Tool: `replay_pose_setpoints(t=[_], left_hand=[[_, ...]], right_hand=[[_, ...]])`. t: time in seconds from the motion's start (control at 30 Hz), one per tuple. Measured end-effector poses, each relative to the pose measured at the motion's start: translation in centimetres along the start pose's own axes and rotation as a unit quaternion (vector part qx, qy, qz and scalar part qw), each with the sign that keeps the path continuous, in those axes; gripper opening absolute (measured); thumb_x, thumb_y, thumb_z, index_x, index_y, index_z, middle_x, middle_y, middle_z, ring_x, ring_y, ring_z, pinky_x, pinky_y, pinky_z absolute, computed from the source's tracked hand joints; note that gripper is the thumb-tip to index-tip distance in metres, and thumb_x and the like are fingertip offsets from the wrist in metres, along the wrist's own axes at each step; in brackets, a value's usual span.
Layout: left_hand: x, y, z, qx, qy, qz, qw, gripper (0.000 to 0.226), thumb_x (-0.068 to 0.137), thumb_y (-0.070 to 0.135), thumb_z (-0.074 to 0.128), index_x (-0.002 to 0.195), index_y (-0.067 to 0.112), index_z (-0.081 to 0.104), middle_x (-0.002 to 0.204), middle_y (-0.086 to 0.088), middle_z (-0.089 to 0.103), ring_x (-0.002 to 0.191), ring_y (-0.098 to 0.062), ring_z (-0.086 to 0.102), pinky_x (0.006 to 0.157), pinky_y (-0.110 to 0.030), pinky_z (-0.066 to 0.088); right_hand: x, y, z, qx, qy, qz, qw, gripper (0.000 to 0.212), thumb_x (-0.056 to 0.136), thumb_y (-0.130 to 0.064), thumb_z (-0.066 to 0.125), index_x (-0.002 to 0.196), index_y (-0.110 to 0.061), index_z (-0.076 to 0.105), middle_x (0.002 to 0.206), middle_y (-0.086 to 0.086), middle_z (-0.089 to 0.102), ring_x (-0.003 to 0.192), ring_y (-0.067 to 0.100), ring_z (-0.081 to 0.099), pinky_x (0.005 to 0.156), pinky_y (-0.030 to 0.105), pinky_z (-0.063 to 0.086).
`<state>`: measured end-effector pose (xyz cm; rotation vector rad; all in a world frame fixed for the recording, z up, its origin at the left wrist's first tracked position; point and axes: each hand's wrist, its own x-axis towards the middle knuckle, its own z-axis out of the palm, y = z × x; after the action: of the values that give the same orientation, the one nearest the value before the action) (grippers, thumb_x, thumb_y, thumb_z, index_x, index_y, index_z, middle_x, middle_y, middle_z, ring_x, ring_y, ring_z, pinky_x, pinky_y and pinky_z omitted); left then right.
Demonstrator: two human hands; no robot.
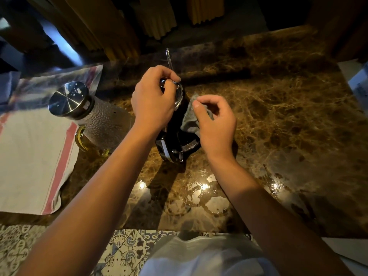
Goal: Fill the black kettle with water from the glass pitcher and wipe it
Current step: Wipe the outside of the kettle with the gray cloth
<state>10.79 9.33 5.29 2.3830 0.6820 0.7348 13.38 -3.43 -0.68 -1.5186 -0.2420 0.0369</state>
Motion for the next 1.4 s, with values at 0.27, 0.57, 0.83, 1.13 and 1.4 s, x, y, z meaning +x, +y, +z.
replay_pose_setpoints(t=[0.27,0.57,0.83,1.13,1.4], left_hand=[[-0.1,0.1,0.1,-0.002,0.005,0.0,1.0,0.019,0.099,0.021,0.05,0.104,0.026,0.068,0.107,0.013,0.066,0.093,-0.002,0.06,0.082,-0.028,0.051],[0.0,0.2,0.0,-0.012,-0.005,-0.009,1.0,0.018,0.1,0.022,0.05,0.103,0.03,0.066,0.11,0.013,0.066,0.096,-0.002,0.059,0.083,-0.027,0.049],[0.0,-0.1,0.1,-0.01,0.001,0.0,1.0,0.018,0.099,0.022,0.05,0.103,0.028,0.067,0.108,0.011,0.068,0.094,-0.002,0.06,0.08,-0.021,0.047],[0.0,0.0,0.0,-0.014,-0.006,-0.008,1.0,0.019,0.099,0.021,0.05,0.105,0.027,0.068,0.109,0.012,0.067,0.096,-0.003,0.061,0.082,-0.026,0.049],[-0.1,0.4,-0.2,-0.016,-0.003,-0.013,1.0,0.02,0.098,0.021,0.049,0.101,0.028,0.068,0.107,0.011,0.068,0.096,-0.006,0.061,0.084,-0.035,0.053]], right_hand=[[-3.3,2.5,0.1,-0.095,-0.035,-0.106,0.989,0.016,0.093,-0.003,0.072,0.109,-0.007,0.076,0.113,0.005,0.067,0.11,0.01,0.062,0.099,0.017,0.046],[-5.8,7.4,-2.7,-0.269,-0.172,-0.128,0.939,0.021,0.09,-0.003,0.069,0.103,-0.016,0.079,0.103,0.0,0.066,0.097,0.019,0.065,0.077,0.045,0.059],[-5.1,3.7,-0.8,-0.178,-0.143,-0.191,0.955,0.017,0.087,0.005,0.068,0.099,-0.005,0.074,0.101,0.006,0.071,0.095,0.017,0.067,0.083,0.027,0.055],[-3.3,5.1,-4.3,-0.215,-0.145,-0.032,0.965,0.02,0.094,-0.01,0.071,0.106,-0.026,0.074,0.103,-0.013,0.07,0.09,0.002,0.067,0.078,0.02,0.057],[3.4,4.9,-2.6,-0.126,-0.043,0.047,0.99,0.007,0.086,-0.015,0.08,0.093,-0.017,0.081,0.102,-0.001,0.071,0.09,0.0,0.064,0.077,0.007,0.046]])
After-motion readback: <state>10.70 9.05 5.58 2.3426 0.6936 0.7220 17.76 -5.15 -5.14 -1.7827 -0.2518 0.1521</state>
